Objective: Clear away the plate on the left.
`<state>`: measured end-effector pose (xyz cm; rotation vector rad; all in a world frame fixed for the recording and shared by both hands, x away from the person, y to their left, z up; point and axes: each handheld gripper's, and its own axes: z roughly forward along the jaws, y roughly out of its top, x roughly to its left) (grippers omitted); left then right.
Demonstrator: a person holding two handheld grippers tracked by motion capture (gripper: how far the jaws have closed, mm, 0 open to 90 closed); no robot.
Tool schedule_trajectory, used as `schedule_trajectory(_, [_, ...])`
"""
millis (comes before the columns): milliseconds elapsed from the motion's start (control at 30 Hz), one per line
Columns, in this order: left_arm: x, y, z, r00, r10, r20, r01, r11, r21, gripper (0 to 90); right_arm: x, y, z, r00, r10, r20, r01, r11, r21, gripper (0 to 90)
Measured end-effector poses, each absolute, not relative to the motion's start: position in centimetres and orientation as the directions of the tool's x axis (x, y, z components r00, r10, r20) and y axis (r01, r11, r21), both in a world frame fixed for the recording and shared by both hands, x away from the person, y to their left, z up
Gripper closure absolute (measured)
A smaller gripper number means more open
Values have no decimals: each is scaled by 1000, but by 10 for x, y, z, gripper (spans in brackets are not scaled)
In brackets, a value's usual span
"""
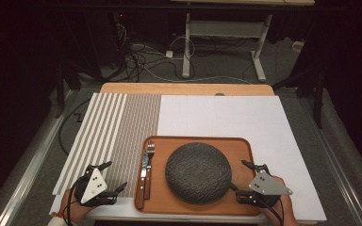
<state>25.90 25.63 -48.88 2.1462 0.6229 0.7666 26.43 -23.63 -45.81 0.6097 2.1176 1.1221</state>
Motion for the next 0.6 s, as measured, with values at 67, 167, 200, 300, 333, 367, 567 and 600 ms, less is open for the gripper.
schedule_trajectory(67, [260, 255, -489, 705, 635, 316, 181, -592, 786, 158, 265, -238, -458, -675, 661, -327, 98, 520, 849, 231])
schedule_trajectory(167, [261, 255, -490, 707, 633, 315, 182, -593, 784, 158, 266, -239, -459, -673, 664, -326, 104, 521, 847, 231])
schedule_trajectory(200, [262, 255, -490, 708, 632, 316, 185, -597, 781, 158, 266, -239, -459, -672, 664, -327, 103, 521, 847, 230])
schedule_trajectory(300, [262, 255, -490, 711, 630, 313, 186, -598, 780, 158, 266, -240, -459, -669, 667, -327, 105, 521, 847, 230])
schedule_trajectory(333, [262, 255, -490, 711, 629, 315, 187, -600, 778, 158, 266, -240, -459, -669, 668, -326, 106, 520, 847, 230])
schedule_trajectory(367, [262, 255, -490, 710, 630, 315, 187, -600, 778, 158, 266, -240, -459, -670, 668, -325, 106, 520, 848, 230])
schedule_trajectory(567, [262, 254, -490, 713, 628, 313, 189, -602, 776, 158, 266, -240, -459, -671, 666, -326, 106, 521, 847, 230])
schedule_trajectory(600, [262, 254, -490, 713, 627, 314, 189, -604, 774, 158, 266, -240, -459, -670, 667, -326, 106, 520, 847, 230])
